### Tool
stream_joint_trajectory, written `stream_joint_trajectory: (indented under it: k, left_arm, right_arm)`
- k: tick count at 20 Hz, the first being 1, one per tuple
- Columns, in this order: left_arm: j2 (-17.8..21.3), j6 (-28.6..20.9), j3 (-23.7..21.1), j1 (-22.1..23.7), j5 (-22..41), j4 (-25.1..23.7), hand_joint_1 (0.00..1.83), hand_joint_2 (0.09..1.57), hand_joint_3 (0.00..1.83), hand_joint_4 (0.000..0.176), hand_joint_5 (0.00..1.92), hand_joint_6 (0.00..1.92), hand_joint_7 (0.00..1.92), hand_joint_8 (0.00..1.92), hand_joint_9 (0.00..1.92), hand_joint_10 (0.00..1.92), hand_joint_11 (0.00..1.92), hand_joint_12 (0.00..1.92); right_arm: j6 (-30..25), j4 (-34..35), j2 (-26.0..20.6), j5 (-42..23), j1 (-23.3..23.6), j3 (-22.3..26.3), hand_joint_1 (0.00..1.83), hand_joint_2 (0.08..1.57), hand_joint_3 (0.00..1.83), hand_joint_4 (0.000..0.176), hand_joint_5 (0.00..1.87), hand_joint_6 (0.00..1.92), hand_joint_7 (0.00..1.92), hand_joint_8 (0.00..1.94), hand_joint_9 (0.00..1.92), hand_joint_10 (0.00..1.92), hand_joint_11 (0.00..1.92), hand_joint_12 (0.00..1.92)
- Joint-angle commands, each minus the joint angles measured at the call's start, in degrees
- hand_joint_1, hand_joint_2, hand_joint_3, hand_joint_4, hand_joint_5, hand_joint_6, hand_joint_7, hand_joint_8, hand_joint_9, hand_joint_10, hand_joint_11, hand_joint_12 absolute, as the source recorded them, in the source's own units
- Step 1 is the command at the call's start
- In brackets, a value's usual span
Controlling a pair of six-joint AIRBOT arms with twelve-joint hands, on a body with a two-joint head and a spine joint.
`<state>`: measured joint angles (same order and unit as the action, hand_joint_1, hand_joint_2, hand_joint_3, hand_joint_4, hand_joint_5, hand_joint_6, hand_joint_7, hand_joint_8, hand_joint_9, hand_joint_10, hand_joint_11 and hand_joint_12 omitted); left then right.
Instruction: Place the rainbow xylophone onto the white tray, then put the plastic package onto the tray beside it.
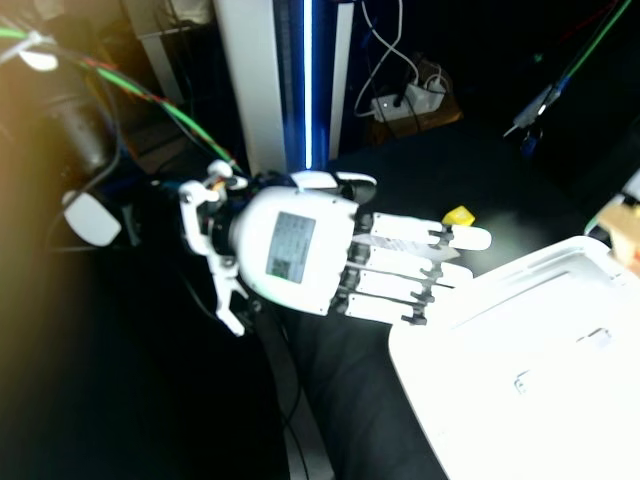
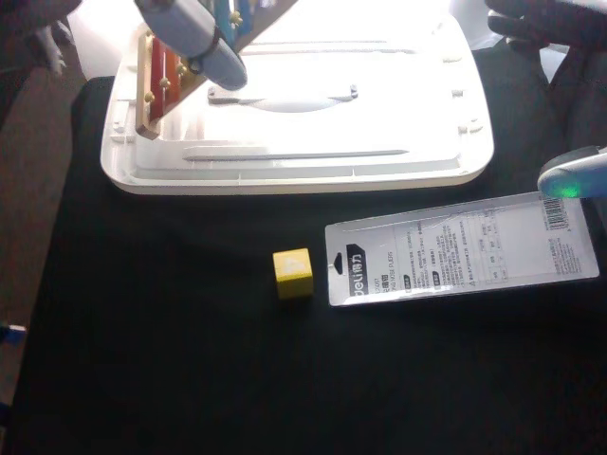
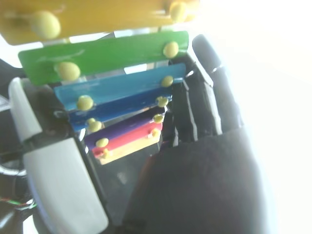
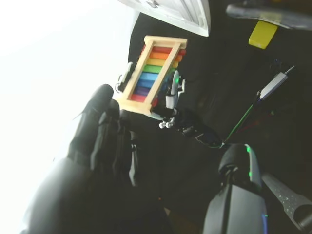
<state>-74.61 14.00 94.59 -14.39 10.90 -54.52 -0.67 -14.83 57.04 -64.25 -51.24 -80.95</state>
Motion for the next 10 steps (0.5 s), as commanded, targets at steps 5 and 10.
stream_joint_trajectory:
  k: [5,10]
  left_arm:
    - [-2.84,0.02,3.58,-0.98,3.08,3.27,1.34,1.16,0.0,0.0,0.41,1.17,0.84,1.23,0.8,0.48,0.48,1.06]
    - [-4.48,0.03,5.49,-1.83,0.49,3.08,1.44,1.17,0.01,0.0,0.46,1.07,0.75,1.35,0.82,1.1,0.56,1.18]
  right_arm:
    - [-0.53,2.89,0.07,-6.89,1.03,-0.24,0.75,0.79,0.0,0.086,0.15,0.0,0.32,0.01,0.31,0.0,0.21,0.59]
    - [-0.53,2.08,0.36,-7.46,1.66,-0.23,0.75,0.79,0.0,0.083,0.15,0.0,0.29,0.0,0.31,0.0,0.19,0.59]
